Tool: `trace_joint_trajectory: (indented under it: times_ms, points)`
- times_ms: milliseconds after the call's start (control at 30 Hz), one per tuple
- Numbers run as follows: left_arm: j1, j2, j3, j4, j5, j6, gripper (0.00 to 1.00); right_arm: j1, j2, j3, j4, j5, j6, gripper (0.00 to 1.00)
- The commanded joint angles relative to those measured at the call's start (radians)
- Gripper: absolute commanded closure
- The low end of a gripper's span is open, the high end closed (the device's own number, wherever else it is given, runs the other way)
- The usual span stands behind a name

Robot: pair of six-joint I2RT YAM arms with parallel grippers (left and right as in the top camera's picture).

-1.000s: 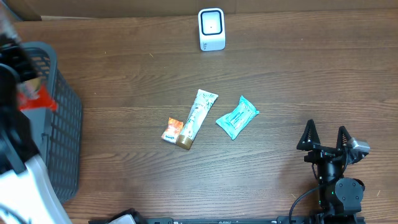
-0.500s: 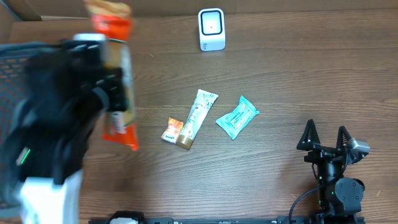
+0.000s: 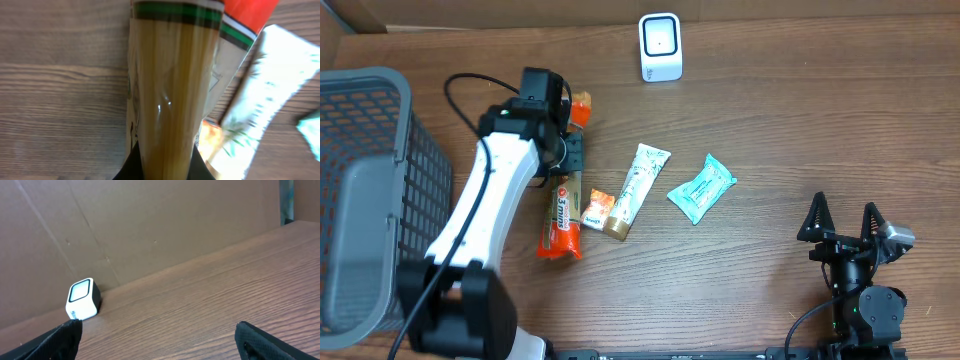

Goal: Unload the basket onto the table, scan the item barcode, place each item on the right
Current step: 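Lift the spaghetti pack out and lower it left of the orange box, then release the spaghetti pack and raise the left gripper beside the basket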

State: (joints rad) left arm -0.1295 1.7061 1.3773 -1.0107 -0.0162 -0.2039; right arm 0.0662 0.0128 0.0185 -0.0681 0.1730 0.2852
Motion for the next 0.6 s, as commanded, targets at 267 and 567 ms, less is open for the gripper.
trace_joint_trajectory:
  times_ms: [267, 567]
  points:
    - [-0.008, 0.139, -0.015, -0.001, -0.125, -0.016, 0.96, 0.001, -0.009, -0.011, 0.006, 0.01, 0.002, 0.0]
    - [-0.01, 0.143, -0.005, 0.003, -0.122, -0.021, 0.0, 0.001, -0.009, -0.011, 0.006, 0.01, 0.002, 0.0]
